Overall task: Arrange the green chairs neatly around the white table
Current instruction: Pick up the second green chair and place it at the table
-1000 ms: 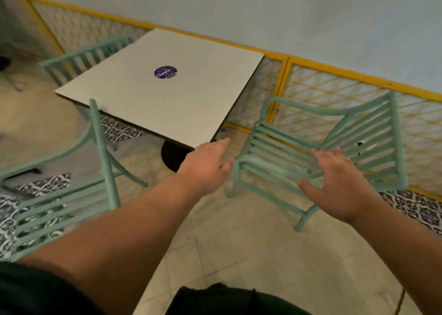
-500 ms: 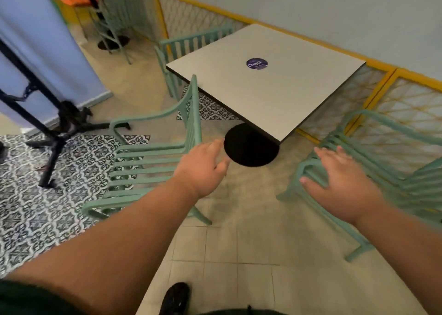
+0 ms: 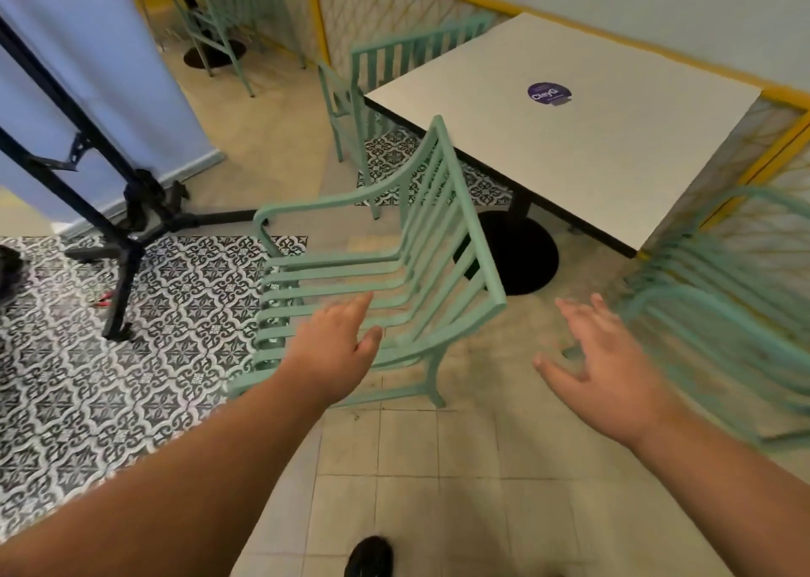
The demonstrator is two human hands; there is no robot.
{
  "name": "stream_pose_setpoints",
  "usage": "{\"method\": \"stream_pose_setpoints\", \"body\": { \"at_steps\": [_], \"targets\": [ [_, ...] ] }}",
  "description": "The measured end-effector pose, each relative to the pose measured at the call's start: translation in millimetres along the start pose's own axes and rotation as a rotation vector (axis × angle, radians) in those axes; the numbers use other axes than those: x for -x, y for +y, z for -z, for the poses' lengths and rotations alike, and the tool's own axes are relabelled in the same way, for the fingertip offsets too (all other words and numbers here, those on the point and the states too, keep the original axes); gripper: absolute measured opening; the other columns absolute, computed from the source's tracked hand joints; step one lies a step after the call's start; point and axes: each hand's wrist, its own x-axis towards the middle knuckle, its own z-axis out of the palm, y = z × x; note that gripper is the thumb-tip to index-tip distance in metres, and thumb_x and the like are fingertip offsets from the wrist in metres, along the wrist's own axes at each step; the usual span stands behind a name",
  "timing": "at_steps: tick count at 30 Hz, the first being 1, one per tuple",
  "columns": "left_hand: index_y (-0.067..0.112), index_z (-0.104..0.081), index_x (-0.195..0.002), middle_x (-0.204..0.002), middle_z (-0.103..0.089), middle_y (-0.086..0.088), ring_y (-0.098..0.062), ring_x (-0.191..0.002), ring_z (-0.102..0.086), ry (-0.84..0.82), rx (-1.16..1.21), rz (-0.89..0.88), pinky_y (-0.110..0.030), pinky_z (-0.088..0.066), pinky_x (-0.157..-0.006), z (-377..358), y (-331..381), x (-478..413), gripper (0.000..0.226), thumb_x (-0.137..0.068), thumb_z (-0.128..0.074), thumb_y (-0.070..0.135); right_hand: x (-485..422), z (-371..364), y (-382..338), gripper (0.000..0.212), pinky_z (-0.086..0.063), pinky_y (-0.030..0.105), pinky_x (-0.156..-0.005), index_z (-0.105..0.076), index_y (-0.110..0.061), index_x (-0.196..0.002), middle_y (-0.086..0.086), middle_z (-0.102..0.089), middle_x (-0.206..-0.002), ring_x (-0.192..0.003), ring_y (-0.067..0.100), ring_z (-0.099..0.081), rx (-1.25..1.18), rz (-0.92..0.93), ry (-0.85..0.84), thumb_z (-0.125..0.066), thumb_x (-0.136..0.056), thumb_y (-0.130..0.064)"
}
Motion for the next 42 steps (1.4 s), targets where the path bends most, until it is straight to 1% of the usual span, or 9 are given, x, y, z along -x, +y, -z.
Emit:
{"method": "stream_pose_setpoints", "body": {
  "at_steps": [13,18,21,23,33,35,37,39,42],
  "targets": [
    [0.026,-0.021,-0.161,-0.162,-0.036,-0.001,-0.025,-0.15,-0.029,-0.026,-0.003,0.146,-0.045,-0.027,-0.122,-117.6,-136.6,-72.3,0.063,-0.104,-0.032,0.05,-78.6,-172.3,-63.7,0.079,-0.005,0.034,-0.125,-0.027,-0.021,-0.158,-0.002,-0.031,-0.164,-0.155,0.012,0.004,0.045,0.237,-0.157,-0.05,-0.094,-0.059],
    [0.027,-0.03,-0.159,-0.161,-0.039,0.001,-0.027,-0.15,-0.029,-0.06,-0.066,0.271,-0.049,-0.026,-0.12,-157.1,-175.9,-110.3,0.062,-0.103,-0.026,0.055,-98.7,-213.9,-58.5,0.082,0.001,0.028,-0.122,-0.021,-0.028,-0.16,-0.011,-0.023,-0.166,-0.154,0.005,0.014,0.078,0.278,-0.215,-0.033,-0.089,-0.069],
    [0.023,-0.073,-0.101,-0.1,-0.074,-0.005,-0.028,-0.099,-0.068,-0.188,-0.17,0.332,-0.041,-0.054,-0.088,-183.4,-183.0,-118.0,0.065,-0.098,-0.02,0.061,-104.4,-236.1,-49.5,0.083,0.003,0.027,-0.121,-0.021,-0.029,-0.16,-0.016,-0.022,-0.164,-0.151,-0.001,0.019,0.106,0.297,-0.24,-0.028,-0.088,-0.071],
    [0.019,-0.067,-0.07,-0.067,-0.066,-0.003,-0.022,-0.067,-0.064,-0.166,-0.189,0.332,-0.034,-0.056,-0.068,-186.8,-183.6,-121.2,0.066,-0.097,-0.021,0.058,-107.0,-245.8,-48.2,0.084,0.001,0.028,-0.121,-0.023,-0.027,-0.16,-0.015,-0.024,-0.163,-0.15,-0.002,0.019,0.103,0.291,-0.241,-0.028,-0.089,-0.07],
    [0.019,-0.064,-0.07,-0.068,-0.062,-0.002,-0.02,-0.066,-0.059,-0.19,-0.251,0.299,-0.032,-0.054,-0.064,-188.9,-190.2,-131.6,0.052,-0.094,-0.029,0.049,-165.2,-282.0,-94.5,0.079,-0.006,0.042,-0.126,-0.037,-0.016,-0.155,0.01,-0.035,-0.163,-0.157,0.03,-0.008,0.232,0.268,-0.197,-0.011,-0.096,-0.062],
    [0.019,-0.064,-0.072,-0.069,-0.061,-0.002,-0.02,-0.067,-0.058,-0.199,-0.277,0.269,-0.035,-0.056,-0.068,-188.4,-190.9,-132.9,0.051,-0.096,-0.029,0.047,-179.5,-293.8,-95.3,0.075,-0.028,0.045,-0.116,-0.054,-0.017,-0.141,0.013,-0.053,-0.145,-0.142,0.036,-0.038,0.474,0.144,-0.343,-0.006,-0.101,-0.059],
    [0.02,-0.063,-0.07,-0.068,-0.061,-0.002,-0.019,-0.065,-0.057,-0.198,-0.274,0.264,-0.033,-0.056,-0.067,-190.1,-191.9,-133.5,0.052,-0.094,-0.028,0.049,-187.3,-305.2,-96.2,0.073,-0.042,0.04,-0.084,-0.068,-0.02,-0.111,0.006,-0.066,-0.102,-0.097,0.028,-0.059,0.638,0.058,-0.507,-0.006,-0.104,-0.058],
    [0.02,-0.063,-0.069,-0.067,-0.06,-0.001,-0.018,-0.063,-0.057,-0.182,-0.262,0.268,-0.031,-0.054,-0.063,-191.9,-194.2,-135.0,0.053,-0.092,-0.027,0.051,-193.3,-310.2,-100.9,0.071,-0.038,0.037,-0.07,-0.067,-0.02,-0.092,0.001,-0.061,-0.08,-0.075,0.024,-0.055,0.683,0.051,-0.532,-0.006,-0.104,-0.056],
    [0.02,-0.062,-0.068,-0.066,-0.06,0.0,-0.017,-0.061,-0.056,-0.17,-0.253,0.25,-0.029,-0.051,-0.059,-193.0,-197.7,-134.1,0.053,-0.092,-0.027,0.051,-196.1,-316.1,-99.5,0.065,-0.039,0.037,-0.07,-0.063,-0.021,-0.088,0.001,-0.059,-0.079,-0.073,0.024,-0.054,0.691,0.056,-0.531,-0.008,-0.105,-0.05]
  ]
}}
